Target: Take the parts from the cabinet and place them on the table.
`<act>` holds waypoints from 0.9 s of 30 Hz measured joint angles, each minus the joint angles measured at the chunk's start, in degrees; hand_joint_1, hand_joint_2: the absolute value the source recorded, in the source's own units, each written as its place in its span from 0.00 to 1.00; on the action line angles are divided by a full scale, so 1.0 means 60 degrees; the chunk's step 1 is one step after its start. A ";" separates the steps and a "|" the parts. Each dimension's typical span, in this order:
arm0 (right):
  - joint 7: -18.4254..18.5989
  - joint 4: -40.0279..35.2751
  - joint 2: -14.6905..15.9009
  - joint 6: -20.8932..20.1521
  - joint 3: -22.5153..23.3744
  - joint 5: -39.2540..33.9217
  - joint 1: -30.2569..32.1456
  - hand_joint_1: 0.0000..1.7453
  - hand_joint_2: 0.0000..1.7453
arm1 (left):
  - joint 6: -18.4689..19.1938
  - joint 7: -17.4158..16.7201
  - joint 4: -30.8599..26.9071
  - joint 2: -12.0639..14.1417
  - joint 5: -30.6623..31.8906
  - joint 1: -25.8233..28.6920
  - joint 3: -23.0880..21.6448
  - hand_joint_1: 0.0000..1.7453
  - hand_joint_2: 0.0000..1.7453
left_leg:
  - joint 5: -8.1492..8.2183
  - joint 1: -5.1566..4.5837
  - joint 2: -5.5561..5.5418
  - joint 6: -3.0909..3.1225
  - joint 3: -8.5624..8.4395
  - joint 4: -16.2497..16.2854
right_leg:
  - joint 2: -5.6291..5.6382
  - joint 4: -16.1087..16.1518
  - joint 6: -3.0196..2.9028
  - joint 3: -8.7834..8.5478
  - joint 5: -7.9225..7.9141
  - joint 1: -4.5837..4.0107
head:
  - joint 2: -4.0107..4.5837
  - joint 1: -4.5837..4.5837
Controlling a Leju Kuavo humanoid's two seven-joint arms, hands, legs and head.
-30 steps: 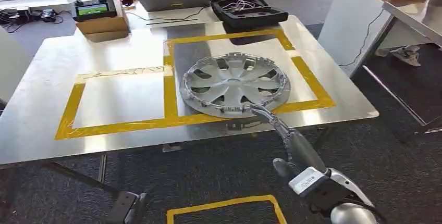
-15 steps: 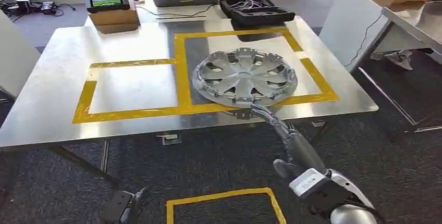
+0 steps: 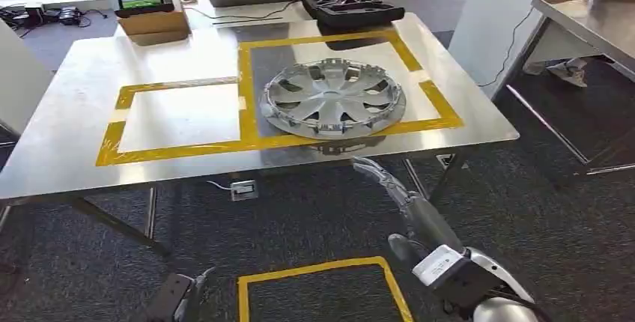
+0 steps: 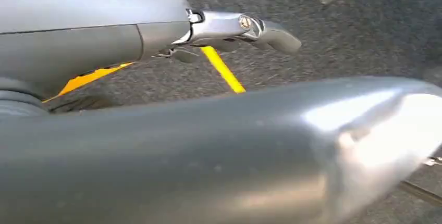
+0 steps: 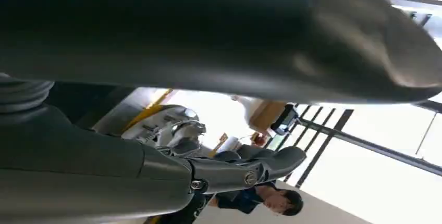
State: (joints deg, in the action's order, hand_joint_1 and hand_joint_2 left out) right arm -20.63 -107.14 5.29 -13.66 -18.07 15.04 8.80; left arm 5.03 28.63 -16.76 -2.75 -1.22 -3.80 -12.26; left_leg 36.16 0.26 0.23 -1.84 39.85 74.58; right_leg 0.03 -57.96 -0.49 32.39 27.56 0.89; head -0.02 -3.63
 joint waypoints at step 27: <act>0.0379 0.0055 0.0007 0.0382 -0.0252 -0.0332 0.0356 0.00 0.00 | 0.0149 -0.0192 -0.0015 0.0044 -0.0051 0.0310 0.0285 0.00 0.00 | -0.1522 -0.0164 -0.0046 0.0248 -0.0639 -0.2358 | -0.0025 0.0300 -0.0023 -0.0634 0.0212 -0.0099 | 0.0003 0.0033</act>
State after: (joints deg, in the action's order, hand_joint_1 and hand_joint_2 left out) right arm -18.36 -106.81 5.33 -11.37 -19.58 13.05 10.94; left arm 5.92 27.48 -16.85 -2.49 -1.53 -1.94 -10.56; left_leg 27.03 -0.73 -0.04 -0.35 36.02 60.43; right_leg -0.12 -56.16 -0.63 28.59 28.83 0.30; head 0.00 -3.43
